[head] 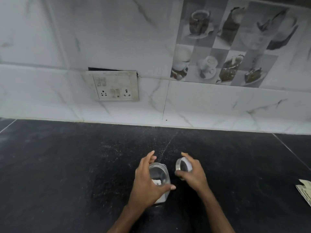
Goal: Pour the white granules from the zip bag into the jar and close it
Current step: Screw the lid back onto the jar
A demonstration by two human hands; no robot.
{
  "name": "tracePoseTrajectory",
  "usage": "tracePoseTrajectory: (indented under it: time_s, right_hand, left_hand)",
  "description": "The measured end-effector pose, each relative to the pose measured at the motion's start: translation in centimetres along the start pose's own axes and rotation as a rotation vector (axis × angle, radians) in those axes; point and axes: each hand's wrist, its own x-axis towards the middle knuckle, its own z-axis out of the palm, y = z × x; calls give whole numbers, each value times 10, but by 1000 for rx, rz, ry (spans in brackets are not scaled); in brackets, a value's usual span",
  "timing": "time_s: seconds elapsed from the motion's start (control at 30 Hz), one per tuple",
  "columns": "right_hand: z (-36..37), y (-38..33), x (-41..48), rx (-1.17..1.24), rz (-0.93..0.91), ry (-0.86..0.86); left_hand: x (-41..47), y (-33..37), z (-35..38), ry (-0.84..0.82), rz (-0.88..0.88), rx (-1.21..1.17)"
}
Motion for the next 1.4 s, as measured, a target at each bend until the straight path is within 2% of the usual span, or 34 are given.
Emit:
tracePoseTrajectory:
  time_s: [0.07,0.13,0.23,0.37,0.7,0.8,0.83,0.9,0.97,1.0,1.03,1.1,1.17,1.2,1.23,1.3,1.33,1.37,1.4]
  right_hand:
    - [-9,-22,-8,459,-95,-9]
    - [-7,-42,-19,637,-240,-44]
    - [9,-59,-36,515,-393,-118]
    - [26,-55,-41,338,-476,-170]
    - [30,-55,-43,194,-470,-88]
    - [26,-64,-51,-10,-393,-129]
    - [22,-66,-54,-158,-374,-92]
    - [11,-67,-61,-406,-350,146]
    - [1,-70,-65,-359,-382,418]
    - [-2,-73,-66,-285,-421,473]
    - [-3,-77,-67,-232,-442,428]
    - [-3,-82,-63,-246,-439,133]
    - [1,-85,-60,-363,-407,-164]
    - [4,-83,-60,-406,-414,-182]
    - [4,-82,-62,-423,-412,-96]
    - [2,-81,-63,-408,-417,189]
    - [1,-82,-61,-391,-420,268]
    - [1,-85,-60,-361,-432,264]
    - [1,-87,-58,-331,-439,181]
  left_hand:
    - [-8,-7,4,61,-46,-87]
    - [-14,-15,11,112,-72,-162]
    - [-20,-26,18,135,-130,-213]
    - [-23,-38,16,96,-143,-154]
    - [-20,-44,14,58,-170,-120]
    - [-18,-44,13,50,-159,-115]
    - [-17,-43,12,47,-155,-116]
    - [-16,-41,10,41,-156,-117]
    - [-15,-40,9,36,-164,-106]
    - [-15,-40,10,35,-166,-103]
    - [-16,-40,10,35,-166,-107]
    - [-16,-41,10,36,-163,-112]
    - [-15,-40,10,30,-159,-118]
    - [-15,-40,10,27,-161,-122]
    - [-15,-40,9,24,-166,-117]
    - [-15,-39,8,22,-173,-101]
    - [-14,-39,8,22,-171,-99]
    - [-14,-39,8,22,-167,-97]
    - [-14,-39,8,21,-163,-94]
